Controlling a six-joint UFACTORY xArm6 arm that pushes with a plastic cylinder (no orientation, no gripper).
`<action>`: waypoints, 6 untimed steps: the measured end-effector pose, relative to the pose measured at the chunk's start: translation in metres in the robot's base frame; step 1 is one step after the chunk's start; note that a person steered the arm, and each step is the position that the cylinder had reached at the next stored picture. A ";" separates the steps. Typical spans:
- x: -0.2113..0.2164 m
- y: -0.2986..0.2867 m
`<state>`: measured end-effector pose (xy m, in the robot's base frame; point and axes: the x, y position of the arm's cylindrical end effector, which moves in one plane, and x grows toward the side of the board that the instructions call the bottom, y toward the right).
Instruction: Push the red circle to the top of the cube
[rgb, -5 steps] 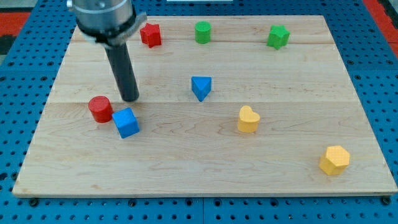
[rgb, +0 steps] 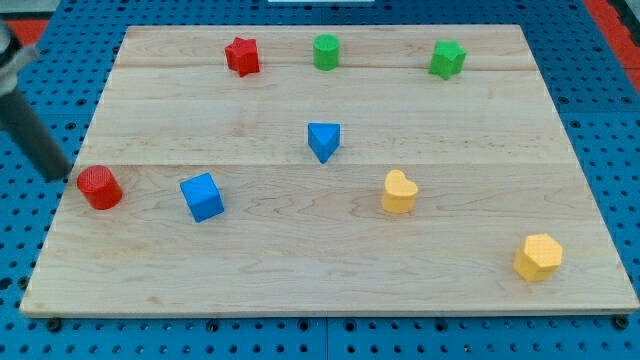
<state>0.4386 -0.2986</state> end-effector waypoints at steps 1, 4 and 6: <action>-0.012 0.029; 0.062 0.049; -0.012 0.119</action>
